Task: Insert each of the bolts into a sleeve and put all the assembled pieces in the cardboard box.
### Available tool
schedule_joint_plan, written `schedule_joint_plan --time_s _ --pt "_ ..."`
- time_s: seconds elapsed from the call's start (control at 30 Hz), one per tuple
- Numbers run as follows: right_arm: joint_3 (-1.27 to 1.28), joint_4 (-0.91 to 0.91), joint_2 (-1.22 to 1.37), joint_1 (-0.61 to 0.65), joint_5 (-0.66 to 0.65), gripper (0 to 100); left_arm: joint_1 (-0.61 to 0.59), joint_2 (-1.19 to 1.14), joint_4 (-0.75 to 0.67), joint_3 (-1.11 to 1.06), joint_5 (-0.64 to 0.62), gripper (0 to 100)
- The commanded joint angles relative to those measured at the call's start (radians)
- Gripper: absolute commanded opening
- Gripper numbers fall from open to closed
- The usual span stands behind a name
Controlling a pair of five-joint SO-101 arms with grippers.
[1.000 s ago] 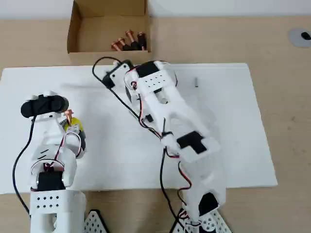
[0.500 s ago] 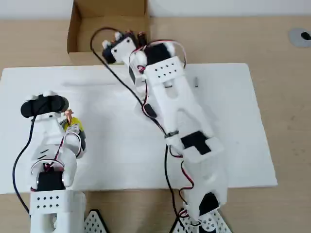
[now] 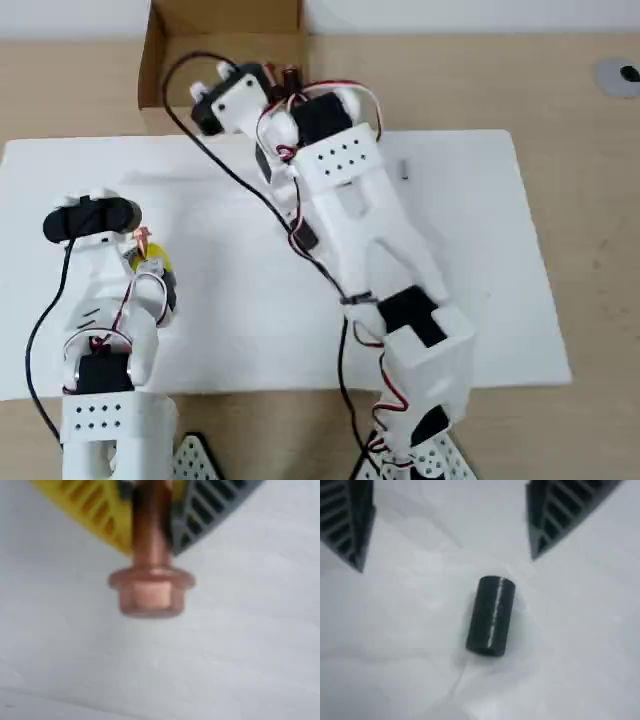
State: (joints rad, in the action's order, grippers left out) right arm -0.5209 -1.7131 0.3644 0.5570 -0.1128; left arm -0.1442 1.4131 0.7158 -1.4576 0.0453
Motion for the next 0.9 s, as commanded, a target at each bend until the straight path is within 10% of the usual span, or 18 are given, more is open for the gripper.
schedule_joint_plan --time_s 0.0,0.87 --pt "0.133 0.115 0.015 -0.018 0.029 23.5 -0.003 0.018 0.000 0.005 -0.008 1" --pt "0.133 0.173 0.266 -0.038 0.175 23.5 -0.003 0.018 -0.002 -0.023 -0.009 1"
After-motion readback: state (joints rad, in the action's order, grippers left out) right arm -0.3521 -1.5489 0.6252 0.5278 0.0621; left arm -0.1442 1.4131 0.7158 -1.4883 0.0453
